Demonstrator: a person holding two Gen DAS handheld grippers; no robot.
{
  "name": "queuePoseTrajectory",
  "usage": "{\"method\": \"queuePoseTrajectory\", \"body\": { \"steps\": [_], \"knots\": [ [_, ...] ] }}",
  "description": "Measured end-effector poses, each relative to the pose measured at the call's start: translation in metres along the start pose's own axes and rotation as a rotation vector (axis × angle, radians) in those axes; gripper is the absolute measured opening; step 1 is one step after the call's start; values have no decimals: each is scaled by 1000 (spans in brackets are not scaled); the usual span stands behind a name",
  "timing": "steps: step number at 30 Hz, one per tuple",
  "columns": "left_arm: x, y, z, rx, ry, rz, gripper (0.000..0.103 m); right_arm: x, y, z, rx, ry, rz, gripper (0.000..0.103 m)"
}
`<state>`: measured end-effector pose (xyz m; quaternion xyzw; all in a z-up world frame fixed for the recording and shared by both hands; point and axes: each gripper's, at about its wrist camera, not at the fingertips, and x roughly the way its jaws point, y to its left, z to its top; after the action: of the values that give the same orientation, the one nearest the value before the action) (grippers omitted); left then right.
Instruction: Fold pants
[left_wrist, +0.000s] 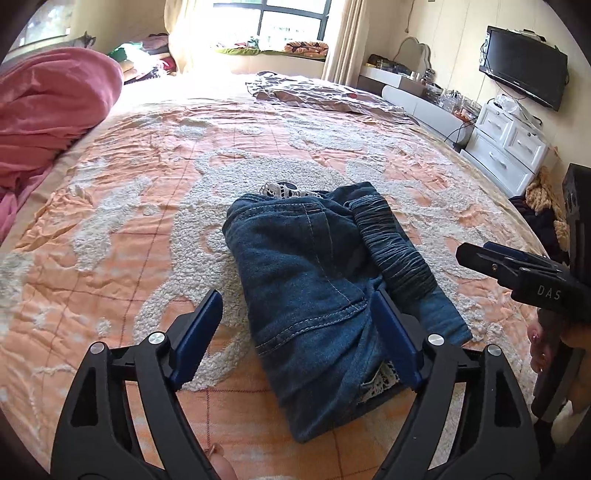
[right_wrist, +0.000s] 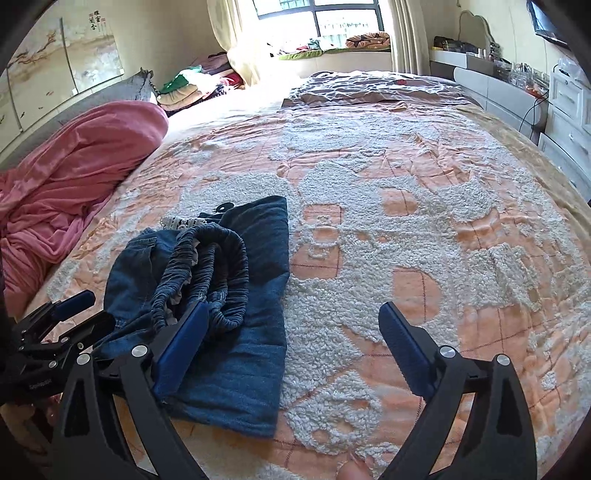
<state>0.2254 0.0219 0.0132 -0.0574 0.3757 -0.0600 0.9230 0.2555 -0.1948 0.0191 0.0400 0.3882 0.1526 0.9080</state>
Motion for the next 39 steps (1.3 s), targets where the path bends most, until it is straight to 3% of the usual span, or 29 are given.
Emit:
{"method": "queuePoseTrajectory", "body": {
  "steps": [6, 14, 25, 39],
  "knots": [
    [-19, -3, -10, -19, -19, 18, 93, -16, 6, -4, -19, -28, 16, 97],
    [-43, -10, -23, -28, -25, 34, 93, -44, 13, -12, -65, -95, 14, 98],
    [-74, -19, -41, -24, -42, 56, 93, -82, 13, -36, -34, -143, 59, 98],
    [-95, -16, -84, -37, -10, 80, 93, -110, 17, -90, 27, -114, 103, 98]
  ]
}}
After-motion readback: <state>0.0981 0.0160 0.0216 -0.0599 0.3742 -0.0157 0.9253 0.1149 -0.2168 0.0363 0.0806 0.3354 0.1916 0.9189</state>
